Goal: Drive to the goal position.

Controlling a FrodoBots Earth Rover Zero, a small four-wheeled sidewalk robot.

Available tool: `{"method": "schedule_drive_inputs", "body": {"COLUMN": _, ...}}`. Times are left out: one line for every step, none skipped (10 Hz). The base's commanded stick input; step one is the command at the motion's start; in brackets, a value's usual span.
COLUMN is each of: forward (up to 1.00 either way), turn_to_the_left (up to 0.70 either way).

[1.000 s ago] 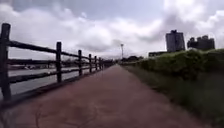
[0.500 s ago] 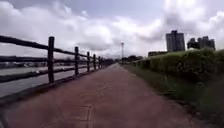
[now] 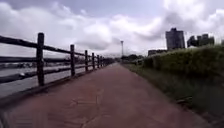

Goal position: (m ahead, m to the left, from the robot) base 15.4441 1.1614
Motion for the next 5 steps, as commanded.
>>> {"method": "schedule_drive_inputs", "body": {"forward": 0.85, "turn_to_the_left": 0.00}}
{"method": "schedule_drive_inputs", "body": {"forward": 0.85, "turn_to_the_left": 0.00}}
{"method": "schedule_drive_inputs", "body": {"forward": 0.85, "turn_to_the_left": 0.00}}
{"method": "schedule_drive_inputs", "body": {"forward": 0.85, "turn_to_the_left": 0.00}}
{"method": "schedule_drive_inputs", "body": {"forward": 0.85, "turn_to_the_left": 0.00}}
